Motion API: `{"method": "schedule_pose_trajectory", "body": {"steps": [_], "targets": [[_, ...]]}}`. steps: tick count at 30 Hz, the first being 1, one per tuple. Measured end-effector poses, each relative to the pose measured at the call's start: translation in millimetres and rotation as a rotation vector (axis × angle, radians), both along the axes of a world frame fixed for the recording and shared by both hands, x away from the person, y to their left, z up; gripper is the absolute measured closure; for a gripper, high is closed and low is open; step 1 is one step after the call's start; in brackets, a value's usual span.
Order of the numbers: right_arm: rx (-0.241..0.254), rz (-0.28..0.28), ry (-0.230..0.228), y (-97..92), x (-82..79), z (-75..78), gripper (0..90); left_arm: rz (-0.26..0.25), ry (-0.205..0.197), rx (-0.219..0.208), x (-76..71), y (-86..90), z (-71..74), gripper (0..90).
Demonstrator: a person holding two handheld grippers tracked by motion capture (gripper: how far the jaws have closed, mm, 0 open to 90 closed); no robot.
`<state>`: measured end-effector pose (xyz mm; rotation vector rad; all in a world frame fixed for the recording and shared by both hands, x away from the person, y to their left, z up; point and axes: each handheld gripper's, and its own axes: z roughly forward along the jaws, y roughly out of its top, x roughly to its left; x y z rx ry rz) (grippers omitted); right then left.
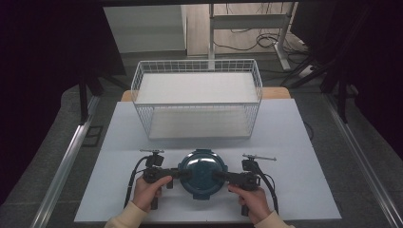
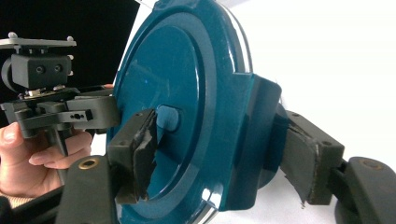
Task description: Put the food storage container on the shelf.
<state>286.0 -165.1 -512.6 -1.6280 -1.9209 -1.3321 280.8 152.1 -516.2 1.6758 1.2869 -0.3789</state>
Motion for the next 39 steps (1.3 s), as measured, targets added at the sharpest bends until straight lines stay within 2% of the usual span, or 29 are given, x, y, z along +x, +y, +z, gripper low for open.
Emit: {"method": "schedule_pose_trajectory", "body": {"steps": [4, 8, 14, 25, 32, 39], "targets": [[0.015, -0.013, -0.002, -2.2, -3.7, 1.0, 34.8, 0.004, -0.018, -0.004, -4.3, -0.2, 3.2, 36.6], [0.032, -0.02, -0.003, -4.6, -5.5, 1.0, 36.5, 0.014, -0.02, -0.015, -6.9, 1.0, 4.4, 38.9], [0.059, -0.04, 0.014, -7.3, -6.5, 1.0, 38.7, 0.014, -0.038, -0.003, -10.6, 0.3, 7.8, 40.0], [0.043, -0.02, -0.039, -5.4, -9.3, 5.9, 39.1, 0.016, -0.083, -0.003, -14.2, 2.0, 10.8, 41.2], [0.023, -0.001, -0.104, -5.9, -10.7, 14.4, 39.2, 0.012, -0.105, -0.006, -15.9, 1.2, 16.9, 41.4], [0.023, 0.012, -0.131, -5.9, -11.8, 19.9, 39.2, 0.011, -0.13, 0.003, -17.7, 1.8, 24.0, 41.5]]}}
